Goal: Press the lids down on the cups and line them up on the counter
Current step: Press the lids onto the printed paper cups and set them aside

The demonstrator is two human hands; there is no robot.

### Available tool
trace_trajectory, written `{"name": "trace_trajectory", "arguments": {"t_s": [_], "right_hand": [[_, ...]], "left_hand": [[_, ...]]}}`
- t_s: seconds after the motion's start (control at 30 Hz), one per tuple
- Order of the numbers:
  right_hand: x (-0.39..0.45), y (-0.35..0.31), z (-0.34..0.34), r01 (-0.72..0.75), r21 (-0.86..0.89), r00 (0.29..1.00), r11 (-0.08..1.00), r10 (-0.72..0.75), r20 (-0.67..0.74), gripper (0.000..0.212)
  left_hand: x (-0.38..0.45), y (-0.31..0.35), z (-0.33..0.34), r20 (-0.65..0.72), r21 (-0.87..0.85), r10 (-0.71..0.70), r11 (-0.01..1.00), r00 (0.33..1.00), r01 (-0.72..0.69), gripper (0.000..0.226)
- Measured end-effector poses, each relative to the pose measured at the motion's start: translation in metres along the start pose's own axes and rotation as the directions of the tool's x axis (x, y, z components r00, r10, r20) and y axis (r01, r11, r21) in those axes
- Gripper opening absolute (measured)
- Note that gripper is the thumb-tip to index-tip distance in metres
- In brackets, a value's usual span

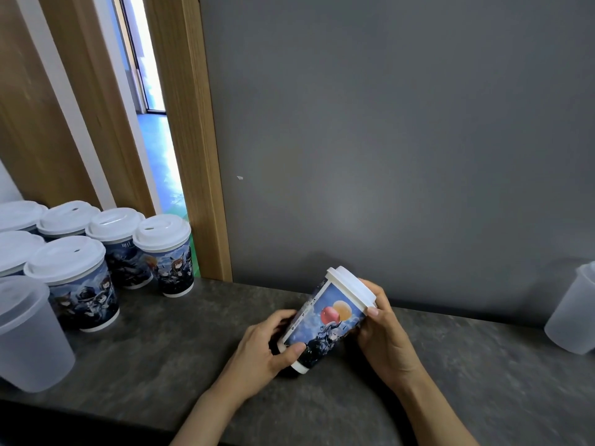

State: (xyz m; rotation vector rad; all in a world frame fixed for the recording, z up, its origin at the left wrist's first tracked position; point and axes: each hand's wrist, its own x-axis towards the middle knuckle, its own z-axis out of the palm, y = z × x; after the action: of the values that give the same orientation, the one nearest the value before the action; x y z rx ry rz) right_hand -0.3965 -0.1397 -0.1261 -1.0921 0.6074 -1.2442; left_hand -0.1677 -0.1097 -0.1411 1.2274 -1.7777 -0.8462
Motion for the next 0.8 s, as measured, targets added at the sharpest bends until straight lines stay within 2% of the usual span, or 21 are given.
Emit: {"name": "trace_trajectory", "arguments": {"t_s": [0.13, 0.23, 0.33, 0.47, 0.53, 0.67, 0.8], "right_hand": [[0.0002, 0.0008, 0.0003, 0.013, 0.047, 1.0, 0.999, -0.013, 0.007, 0.058], [0.0008, 0.0025, -0.0006, 0.044, 0.075, 0.999, 0.996, -0.044, -0.007, 0.043], [0.0008, 0.0056, -0.0036, 0.059, 0.079, 0.998, 0.995, -0.057, -0.022, 0.034], [-0.0012, 0.0039, -0.0064, 0.02, 0.03, 0.999, 0.999, -0.019, -0.045, 0.037], [-0.0016, 0.0016, -0.0059, 0.013, 0.016, 0.999, 1.0, -0.012, -0.033, 0.036], [-0.0024, -0.0004, -0.0032, -0.01, 0.006, 1.0, 1.0, 0.01, -0.009, 0.065], [-0.0011, 0.0013, -0.0013, -0.001, 0.017, 1.0, 1.0, 0.001, 0.008, 0.074]], "left_hand": [[-0.0016, 0.0015, 0.001, -0.14, 0.104, 0.074, 0.993, 0.987, -0.059, 0.06], [-0.002, 0.001, 0.0015, -0.161, 0.132, 0.094, 0.989, 0.982, -0.073, 0.065], [-0.003, 0.0002, 0.0018, -0.15, 0.169, 0.076, 0.984, 0.986, -0.05, 0.066], [-0.0047, 0.002, 0.0046, -0.08, 0.174, 0.088, 0.982, 0.993, -0.073, 0.047], [-0.005, 0.0021, 0.0046, -0.045, 0.142, 0.054, 0.989, 0.998, -0.047, 0.045], [-0.0042, 0.0008, 0.0038, -0.017, 0.088, 0.011, 0.996, 1.0, -0.009, 0.059], [-0.0049, 0.0011, 0.0033, -0.064, 0.147, 0.022, 0.989, 0.998, -0.013, 0.066]]}}
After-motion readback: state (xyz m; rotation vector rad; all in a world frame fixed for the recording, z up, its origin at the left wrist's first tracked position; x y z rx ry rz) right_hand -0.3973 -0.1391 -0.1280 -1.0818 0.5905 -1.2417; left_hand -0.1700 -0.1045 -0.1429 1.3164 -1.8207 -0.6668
